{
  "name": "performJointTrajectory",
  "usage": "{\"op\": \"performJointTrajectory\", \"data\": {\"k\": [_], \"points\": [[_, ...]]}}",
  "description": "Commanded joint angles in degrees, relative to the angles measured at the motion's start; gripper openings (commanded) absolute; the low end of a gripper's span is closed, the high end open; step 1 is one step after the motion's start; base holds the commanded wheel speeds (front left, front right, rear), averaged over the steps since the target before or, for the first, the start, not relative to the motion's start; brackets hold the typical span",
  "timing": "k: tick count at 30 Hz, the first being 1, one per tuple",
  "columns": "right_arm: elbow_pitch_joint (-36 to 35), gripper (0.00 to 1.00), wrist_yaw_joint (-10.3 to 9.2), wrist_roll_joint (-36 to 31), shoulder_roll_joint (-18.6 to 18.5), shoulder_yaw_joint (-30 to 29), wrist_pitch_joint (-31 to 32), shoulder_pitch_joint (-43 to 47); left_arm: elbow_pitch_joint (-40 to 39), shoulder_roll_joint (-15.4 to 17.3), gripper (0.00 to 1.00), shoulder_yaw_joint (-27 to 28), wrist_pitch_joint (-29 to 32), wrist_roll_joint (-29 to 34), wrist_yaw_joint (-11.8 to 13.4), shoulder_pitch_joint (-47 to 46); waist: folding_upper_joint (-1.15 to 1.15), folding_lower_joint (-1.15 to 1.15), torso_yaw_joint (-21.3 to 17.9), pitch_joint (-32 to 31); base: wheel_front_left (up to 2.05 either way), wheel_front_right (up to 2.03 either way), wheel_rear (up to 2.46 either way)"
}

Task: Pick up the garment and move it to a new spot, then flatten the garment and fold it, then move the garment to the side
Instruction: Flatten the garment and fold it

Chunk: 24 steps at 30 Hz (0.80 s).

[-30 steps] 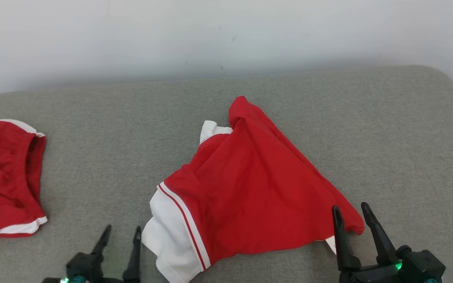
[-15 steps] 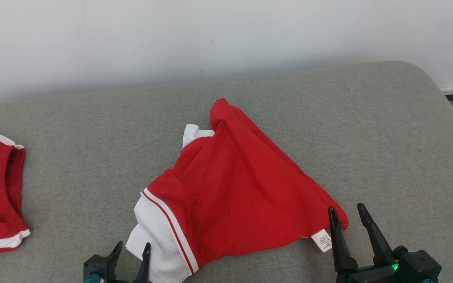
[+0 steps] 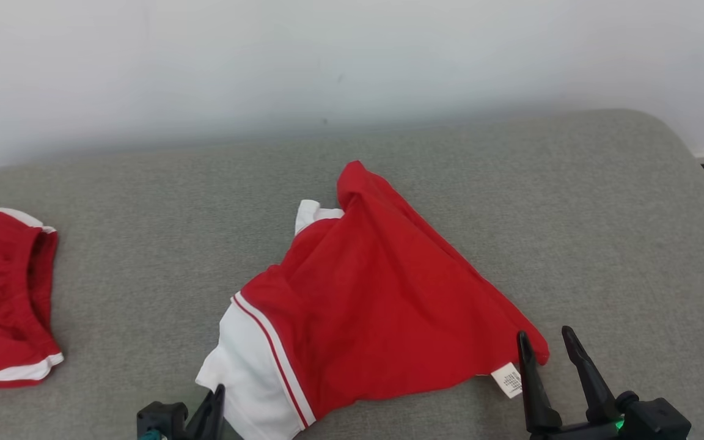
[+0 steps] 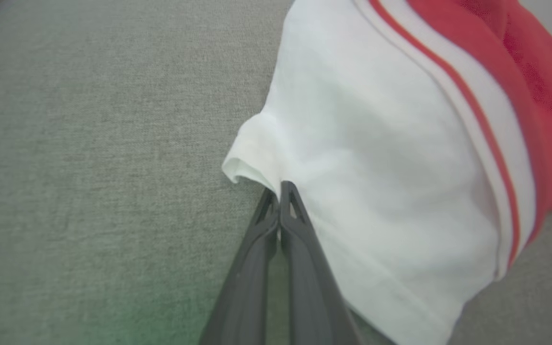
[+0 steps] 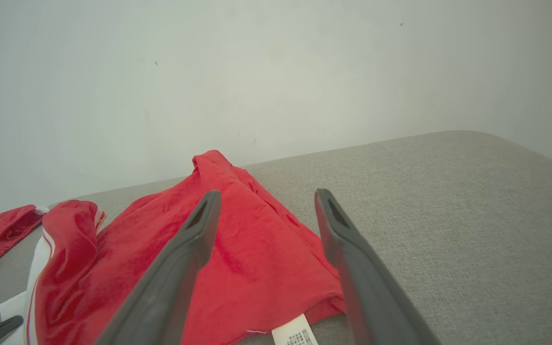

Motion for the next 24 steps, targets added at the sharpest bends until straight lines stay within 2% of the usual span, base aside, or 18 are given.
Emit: {"op": "performJointTrajectory", "data": {"k": [1, 10, 17, 18, 19, 24], "points": [[-0.18, 1.0, -0.14, -0.26, 0.26, -0.16, -0.01, 0.62, -0.73, 0.16, 0.0, 0.31, -0.33, -0.23, 0.24, 0.44, 0.0, 0.0, 0.98, -0.57, 0.0, 0.0, 0.0], [-0.03, 1.0, -0.14, 0.01, 0.4, -1.17, -0.01, 1.6, -10.72, 0.72, 0.0, 2.27, -0.58, -0.62, 3.37, 9.21, 0.0, 0.0, 4.76, -0.66, 0.0, 0.0, 0.0], [1.56, 1.0, -0.14, 0.23, 0.16, -1.69, -0.01, 2.51, -16.37, -0.5, 0.0, 1.82, 1.39, -2.21, 5.16, 17.73, 0.0, 0.0, 6.12, -1.21, 0.0, 0.0, 0.0], [1.82, 1.0, -0.14, 0.17, 0.13, -1.63, -0.01, 2.71, -16.81, -0.68, 0.27, 1.71, 1.38, -2.28, 5.46, 18.3, 0.0, 0.0, 6.16, -1.51, 0.0, 0.0, 0.0], [2.0, 1.0, -0.14, 0.13, 0.06, -1.55, -0.01, 2.82, -17.28, -0.64, 1.0, 1.53, 1.42, -2.12, 5.56, 18.85, 0.0, 0.0, 6.15, -1.61, 0.0, 0.0, 0.0], [4.19, 1.0, -0.14, 0.17, -1.04, -2.7, -0.01, 3.49, -22.14, 0.32, 1.0, 2.95, 0.3, -1.54, 6.89, 19.79, 0.0, 0.0, 6.11, -1.97, 0.0, 0.0, 0.0]]}}
